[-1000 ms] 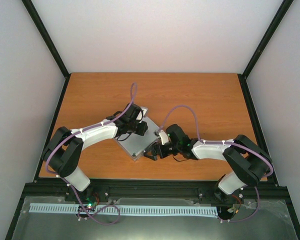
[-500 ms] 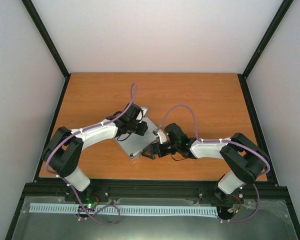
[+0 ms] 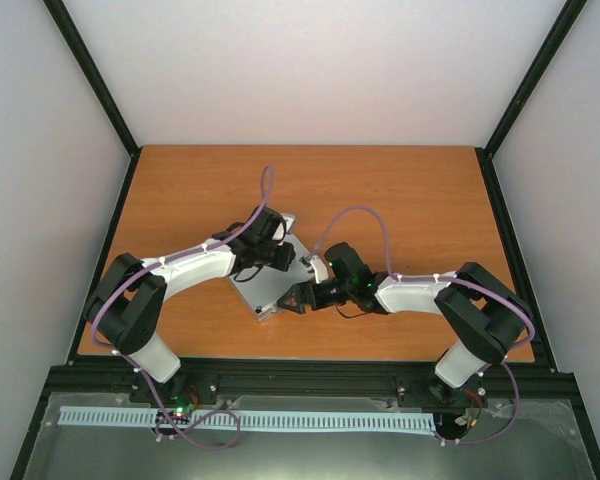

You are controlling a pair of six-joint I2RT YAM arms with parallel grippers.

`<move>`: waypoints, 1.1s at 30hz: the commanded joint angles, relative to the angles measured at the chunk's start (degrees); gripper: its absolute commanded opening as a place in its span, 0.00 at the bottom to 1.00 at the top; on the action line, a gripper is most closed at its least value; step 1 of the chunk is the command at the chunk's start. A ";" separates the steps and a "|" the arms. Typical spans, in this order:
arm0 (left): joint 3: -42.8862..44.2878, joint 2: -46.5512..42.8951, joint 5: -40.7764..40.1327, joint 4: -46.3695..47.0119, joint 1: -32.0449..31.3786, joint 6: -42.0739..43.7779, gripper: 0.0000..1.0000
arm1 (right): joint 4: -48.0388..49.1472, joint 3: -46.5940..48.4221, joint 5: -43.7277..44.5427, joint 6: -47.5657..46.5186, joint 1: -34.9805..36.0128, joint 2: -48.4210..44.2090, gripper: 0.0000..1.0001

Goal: Pack up texas hold em set

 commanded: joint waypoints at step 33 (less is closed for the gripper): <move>9.69 -0.65 -7.46 -13.52 8.10 0.97 0.41 | 4.72 2.97 -1.92 1.78 2.54 1.59 0.98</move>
